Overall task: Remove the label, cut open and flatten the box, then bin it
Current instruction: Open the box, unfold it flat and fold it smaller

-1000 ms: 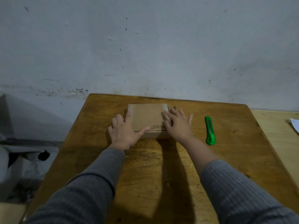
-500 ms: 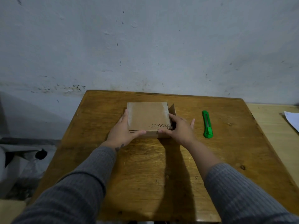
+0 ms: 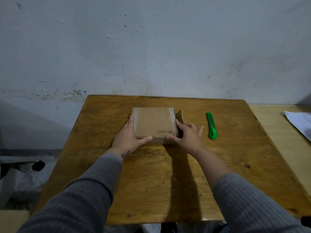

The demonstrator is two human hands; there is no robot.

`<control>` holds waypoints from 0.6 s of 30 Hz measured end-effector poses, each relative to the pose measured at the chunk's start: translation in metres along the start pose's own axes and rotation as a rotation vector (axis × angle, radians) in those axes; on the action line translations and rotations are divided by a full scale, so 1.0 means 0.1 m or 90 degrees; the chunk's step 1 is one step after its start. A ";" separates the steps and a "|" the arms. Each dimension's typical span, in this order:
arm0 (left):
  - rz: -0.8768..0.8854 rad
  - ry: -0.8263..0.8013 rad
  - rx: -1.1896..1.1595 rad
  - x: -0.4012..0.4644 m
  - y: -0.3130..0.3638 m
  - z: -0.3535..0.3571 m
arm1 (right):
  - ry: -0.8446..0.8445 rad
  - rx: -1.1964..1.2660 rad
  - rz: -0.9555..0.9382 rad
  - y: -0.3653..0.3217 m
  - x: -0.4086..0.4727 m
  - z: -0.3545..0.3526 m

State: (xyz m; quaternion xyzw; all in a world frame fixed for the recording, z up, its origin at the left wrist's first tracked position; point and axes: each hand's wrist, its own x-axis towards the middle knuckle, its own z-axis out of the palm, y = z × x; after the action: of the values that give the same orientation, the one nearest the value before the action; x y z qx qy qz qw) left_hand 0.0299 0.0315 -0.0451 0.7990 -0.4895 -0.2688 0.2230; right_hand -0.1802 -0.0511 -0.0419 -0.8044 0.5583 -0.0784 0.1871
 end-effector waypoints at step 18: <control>0.054 0.027 -0.026 -0.03 -0.13 0.04 | 0.023 0.050 -0.183 -0.04 0.06 -0.14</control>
State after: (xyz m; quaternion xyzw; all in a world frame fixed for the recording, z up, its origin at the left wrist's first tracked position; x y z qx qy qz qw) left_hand 0.0352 0.0392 -0.0555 0.7783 -0.5124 -0.2523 0.2608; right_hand -0.1793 -0.0583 -0.0276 -0.8667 0.4369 -0.1410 0.1951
